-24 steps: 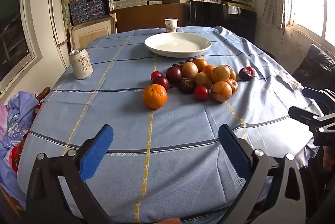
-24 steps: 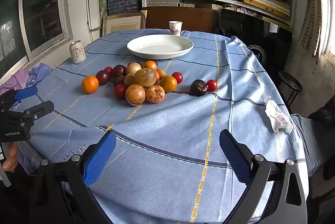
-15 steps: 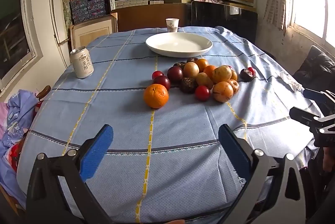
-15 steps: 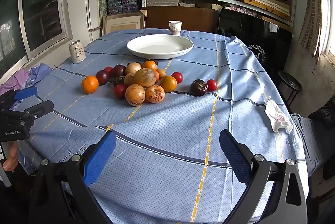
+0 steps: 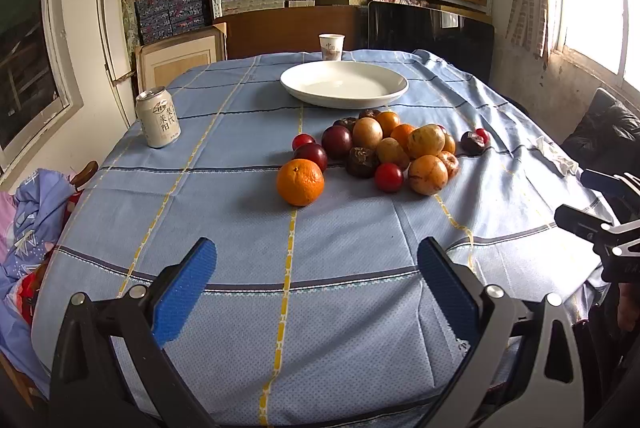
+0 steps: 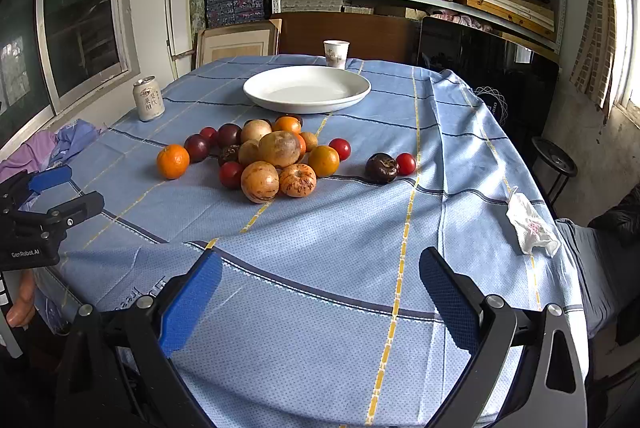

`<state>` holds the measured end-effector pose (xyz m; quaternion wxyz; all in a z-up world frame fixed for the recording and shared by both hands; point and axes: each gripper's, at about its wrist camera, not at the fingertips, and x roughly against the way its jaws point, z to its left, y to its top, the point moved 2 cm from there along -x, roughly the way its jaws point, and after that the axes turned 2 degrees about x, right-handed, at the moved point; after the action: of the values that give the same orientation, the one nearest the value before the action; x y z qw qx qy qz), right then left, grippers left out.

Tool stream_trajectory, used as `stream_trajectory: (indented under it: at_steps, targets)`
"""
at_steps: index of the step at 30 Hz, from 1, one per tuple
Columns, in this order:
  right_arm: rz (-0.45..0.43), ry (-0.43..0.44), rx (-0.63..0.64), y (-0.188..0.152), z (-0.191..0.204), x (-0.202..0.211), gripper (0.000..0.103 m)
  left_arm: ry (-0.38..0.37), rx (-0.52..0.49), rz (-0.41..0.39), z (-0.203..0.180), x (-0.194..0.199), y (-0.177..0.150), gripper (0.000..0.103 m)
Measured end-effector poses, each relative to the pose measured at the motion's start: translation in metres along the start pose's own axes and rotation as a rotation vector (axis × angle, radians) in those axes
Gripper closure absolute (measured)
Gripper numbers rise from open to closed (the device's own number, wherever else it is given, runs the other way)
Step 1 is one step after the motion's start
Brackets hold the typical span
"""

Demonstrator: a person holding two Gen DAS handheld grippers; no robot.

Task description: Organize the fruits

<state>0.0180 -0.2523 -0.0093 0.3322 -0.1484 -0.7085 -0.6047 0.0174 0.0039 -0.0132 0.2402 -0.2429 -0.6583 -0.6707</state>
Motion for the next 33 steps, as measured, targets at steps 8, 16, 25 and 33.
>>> stream_trajectory:
  at_steps: [8,16,25,33]
  targets:
    - [0.001,0.000,0.002,-0.0002,0.0013,0.0001,0.003,0.001,0.001,0.001,0.0001,-0.0001,-0.0001,0.004]
    - [0.003,-0.001,0.004,0.0002,0.0005,0.0002,0.003,0.002,0.002,0.001,0.0007,-0.0003,-0.0001,0.005]
    - [0.005,-0.003,0.006,0.0004,0.0009,0.0009,0.003,0.002,0.002,0.003,0.0015,-0.0001,-0.0015,0.005]
    - [0.008,-0.005,0.005,-0.0001,0.0017,0.0006,0.003,0.001,0.001,0.004,0.0014,-0.0001,-0.0013,0.004]
